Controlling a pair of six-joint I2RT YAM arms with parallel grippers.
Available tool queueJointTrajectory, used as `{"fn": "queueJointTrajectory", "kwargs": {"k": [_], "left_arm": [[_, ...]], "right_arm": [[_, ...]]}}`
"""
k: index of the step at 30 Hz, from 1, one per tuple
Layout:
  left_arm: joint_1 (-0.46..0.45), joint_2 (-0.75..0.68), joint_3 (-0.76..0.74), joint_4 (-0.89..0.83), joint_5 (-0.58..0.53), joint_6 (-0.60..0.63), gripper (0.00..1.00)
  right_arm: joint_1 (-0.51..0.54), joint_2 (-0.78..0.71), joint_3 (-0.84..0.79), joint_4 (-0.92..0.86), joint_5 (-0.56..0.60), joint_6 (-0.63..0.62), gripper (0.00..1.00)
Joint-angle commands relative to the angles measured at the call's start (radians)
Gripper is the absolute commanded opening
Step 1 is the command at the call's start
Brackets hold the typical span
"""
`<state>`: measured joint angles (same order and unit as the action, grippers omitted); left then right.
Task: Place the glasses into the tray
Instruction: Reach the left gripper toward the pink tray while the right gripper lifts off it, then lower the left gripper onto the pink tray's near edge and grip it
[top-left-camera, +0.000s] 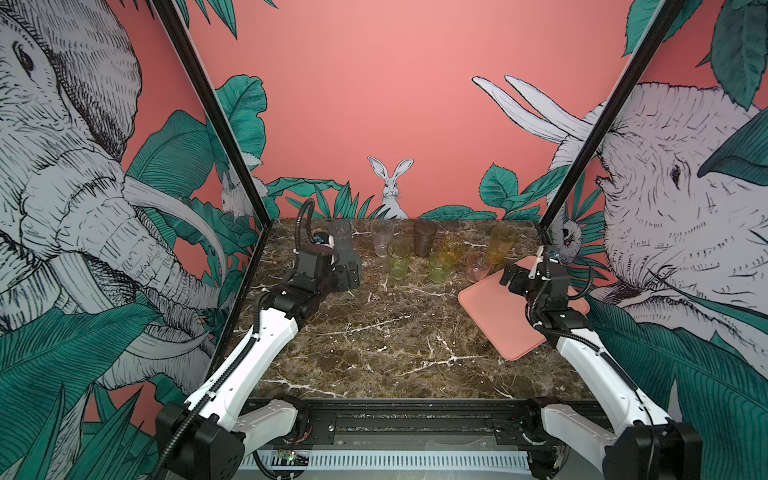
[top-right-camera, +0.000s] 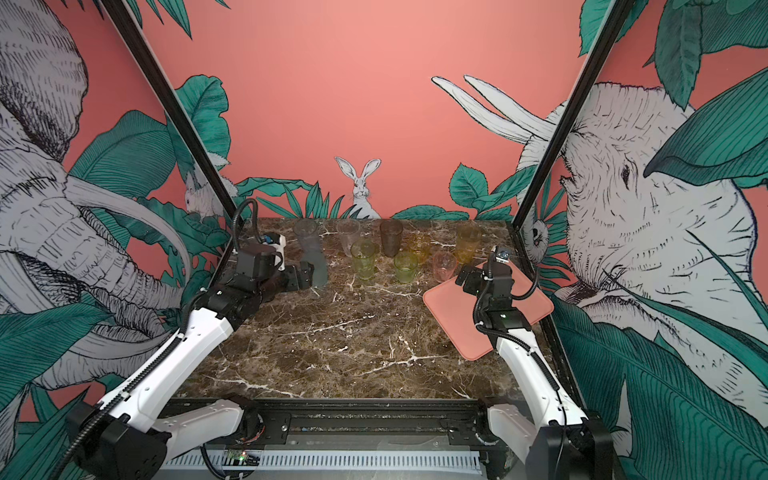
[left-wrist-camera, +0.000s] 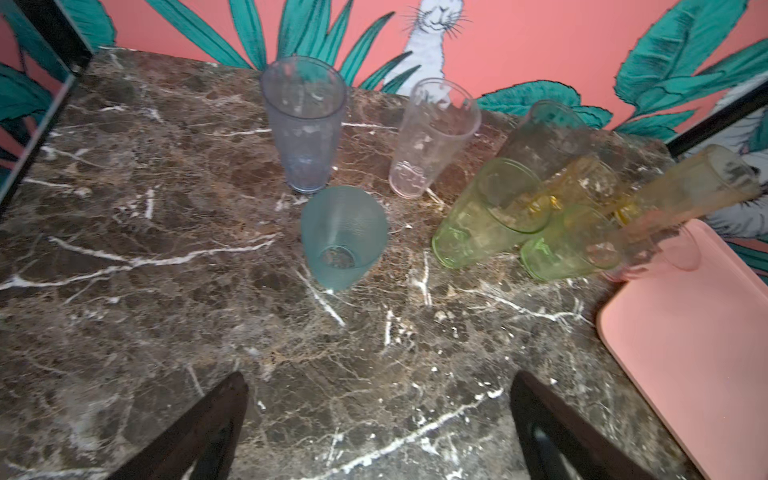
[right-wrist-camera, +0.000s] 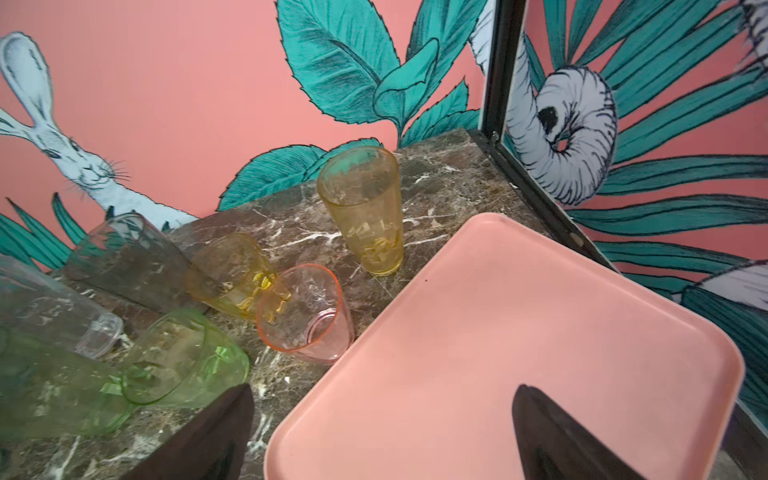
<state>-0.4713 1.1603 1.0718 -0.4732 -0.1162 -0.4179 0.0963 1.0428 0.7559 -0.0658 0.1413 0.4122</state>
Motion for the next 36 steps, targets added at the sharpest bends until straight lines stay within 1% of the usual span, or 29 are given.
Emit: {"fn": "queueJointTrajectory", "kwargs": {"k": [1,4,6,9,15,18,21,24,31,36], "left_arm": [[-0.103,0.062,0.046,-0.052,-0.007,-0.075,0.99],[-0.204,0.143,0.08,-0.013,-0.027,-0.137,0.99],[-0.285,0.215,0.117,0.013,-0.041,-0.157,0.99],[-0.369,0.314,0.191,0.028,-0.066,-0.171,0.99],[-0.485,0.53,0.342,0.061,-0.061,-0.207,0.99],[-0.531,0.624,0.416,0.066,-0.103,-0.23,0.99],[-0.574,0.704,0.485,0.065,-0.145,-0.256,0.99],[-0.608,0.777,0.534,0.074,-0.152,-0.287,0.99],[-0.664,0.921,0.616,0.092,-0.142,-0.335,0.99],[-0.691,1.019,0.72,0.029,-0.132,-0.332,0.98]], "right_arm": [[-0.003,0.011,0.03,-0.061,-0.054,0.02,0.99],[-0.002,0.019,0.024,-0.065,-0.08,0.031,0.99],[-0.001,0.02,0.011,-0.056,-0.111,0.034,0.99],[-0.002,0.02,-0.004,-0.059,-0.109,0.039,0.99],[-0.002,0.025,0.01,-0.114,-0.09,0.065,0.99],[-0.004,0.017,0.007,-0.173,0.001,0.129,0.99],[-0.014,0.003,0.022,-0.202,0.011,0.118,0.99],[-0.021,-0.003,0.035,-0.237,0.024,0.11,0.99],[-0.051,0.016,0.054,-0.264,-0.035,0.125,0.99],[-0.072,0.013,0.046,-0.255,-0.062,0.143,0.99]]}}
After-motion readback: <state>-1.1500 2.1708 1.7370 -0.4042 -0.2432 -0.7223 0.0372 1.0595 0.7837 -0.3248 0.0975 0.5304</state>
